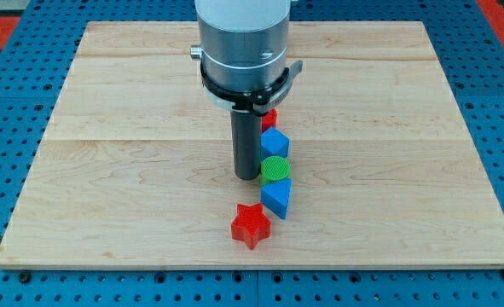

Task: Move green star to the top right corner of the board

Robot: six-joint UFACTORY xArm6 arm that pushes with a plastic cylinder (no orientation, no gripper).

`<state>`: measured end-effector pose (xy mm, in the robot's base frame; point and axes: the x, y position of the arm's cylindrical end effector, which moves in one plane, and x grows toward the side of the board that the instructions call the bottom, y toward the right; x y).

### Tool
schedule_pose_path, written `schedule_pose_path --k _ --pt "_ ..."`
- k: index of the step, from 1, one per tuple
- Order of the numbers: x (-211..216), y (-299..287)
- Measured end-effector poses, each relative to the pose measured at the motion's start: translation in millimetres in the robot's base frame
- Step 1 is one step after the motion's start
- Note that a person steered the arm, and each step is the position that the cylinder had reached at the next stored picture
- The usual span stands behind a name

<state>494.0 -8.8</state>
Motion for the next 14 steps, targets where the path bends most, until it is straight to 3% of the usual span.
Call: schedule_pose_path --k 2,5,7,10,11,13,14 --pt "-72 -22" --pt "-168 36" --pt "-181 5" --pt "-260 -13" --pt "-297 24" --pt "-291 130" --pt "-302 118"
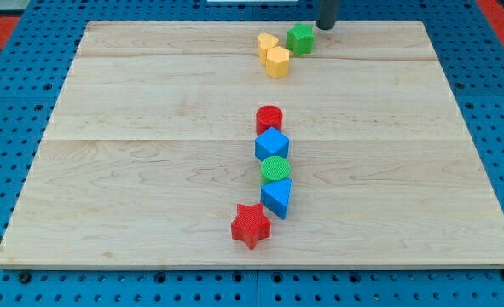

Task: Move green star to the top right corner of the board

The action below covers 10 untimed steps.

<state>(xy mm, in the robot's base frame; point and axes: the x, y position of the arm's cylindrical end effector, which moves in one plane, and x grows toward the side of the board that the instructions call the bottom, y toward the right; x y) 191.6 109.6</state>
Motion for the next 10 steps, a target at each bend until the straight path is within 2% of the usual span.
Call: schedule_pose_path --k 2,3,5,6,7,9,10 --pt "16 -66" --pt "27 -65" --pt "46 -34" --pt "63 -47" --pt "82 -27" --pt "100 -31" --pt "104 14"
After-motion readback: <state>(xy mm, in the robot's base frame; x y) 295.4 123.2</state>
